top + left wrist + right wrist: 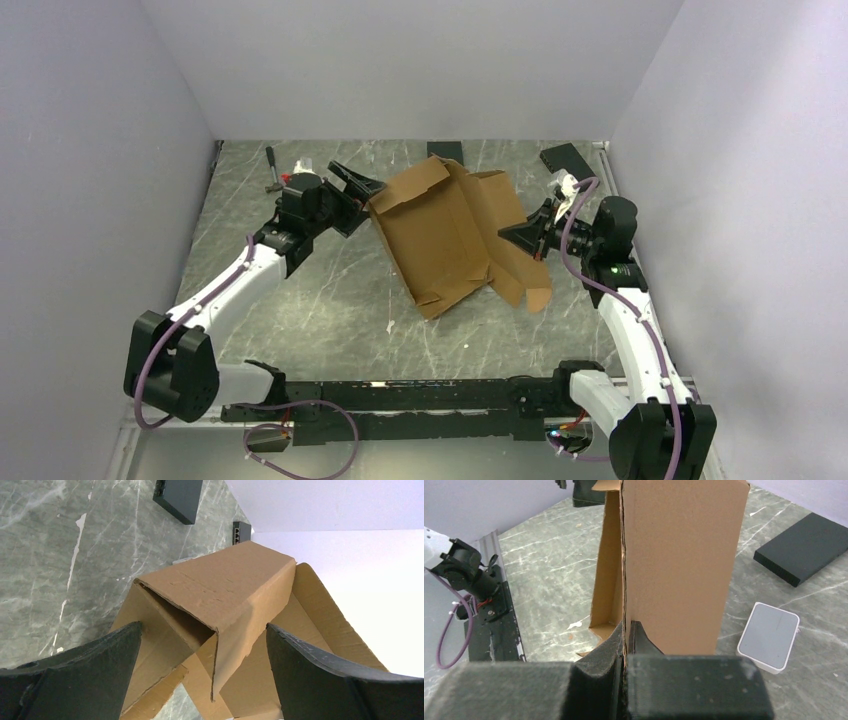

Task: Fold the paper box

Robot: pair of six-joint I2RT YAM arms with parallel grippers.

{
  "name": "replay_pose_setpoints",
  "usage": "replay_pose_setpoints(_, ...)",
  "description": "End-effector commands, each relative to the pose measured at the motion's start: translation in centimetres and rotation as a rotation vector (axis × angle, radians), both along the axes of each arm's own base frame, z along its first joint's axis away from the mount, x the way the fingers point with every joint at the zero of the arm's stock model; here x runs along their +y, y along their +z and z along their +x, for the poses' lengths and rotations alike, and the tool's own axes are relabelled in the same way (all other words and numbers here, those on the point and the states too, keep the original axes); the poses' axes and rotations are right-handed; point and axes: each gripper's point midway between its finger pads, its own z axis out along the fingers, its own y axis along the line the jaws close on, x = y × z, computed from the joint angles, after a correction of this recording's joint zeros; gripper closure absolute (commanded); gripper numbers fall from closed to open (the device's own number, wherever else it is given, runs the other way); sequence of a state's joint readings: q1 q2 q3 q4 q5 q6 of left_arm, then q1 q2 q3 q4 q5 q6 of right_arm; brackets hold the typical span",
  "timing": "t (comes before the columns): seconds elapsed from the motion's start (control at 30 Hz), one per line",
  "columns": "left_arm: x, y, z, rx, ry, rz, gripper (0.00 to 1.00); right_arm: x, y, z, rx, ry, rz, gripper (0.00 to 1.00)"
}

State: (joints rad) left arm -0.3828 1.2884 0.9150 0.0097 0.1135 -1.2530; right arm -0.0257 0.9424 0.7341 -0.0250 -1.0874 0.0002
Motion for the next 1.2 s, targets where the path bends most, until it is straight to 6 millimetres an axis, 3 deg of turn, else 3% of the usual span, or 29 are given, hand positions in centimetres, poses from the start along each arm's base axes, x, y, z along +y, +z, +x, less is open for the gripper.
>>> replay_pose_setpoints(0.0, -0.3, 1.9, 0.8, -0.047, -0.001, -0.01, 0.01, 0.7, 3.1, -1.2, -0.118, 0.088, 0.011, 1.0)
replay_pose_setpoints(0.4, 0.3, 1.6, 0.6, -0.062, 0.006, 0.015, 0.0, 1.5, 3.4, -3.1, -0.094, 0.203, 0.06, 1.0)
replay_pose_setpoints(0.83, -0.6, 1.2, 0.9, -0.073, -0.078, 0.076, 0.01, 1.3, 2.5, -1.8, -0.058, 0.132, 0.058, 1.0)
replay_pose_setpoints(1.17, -0.1, 0.6, 0.7, -0.09, -0.108, 0.175, 0.01, 1.1, 2.0, -1.0, -0.041, 0.097, 0.051, 1.0)
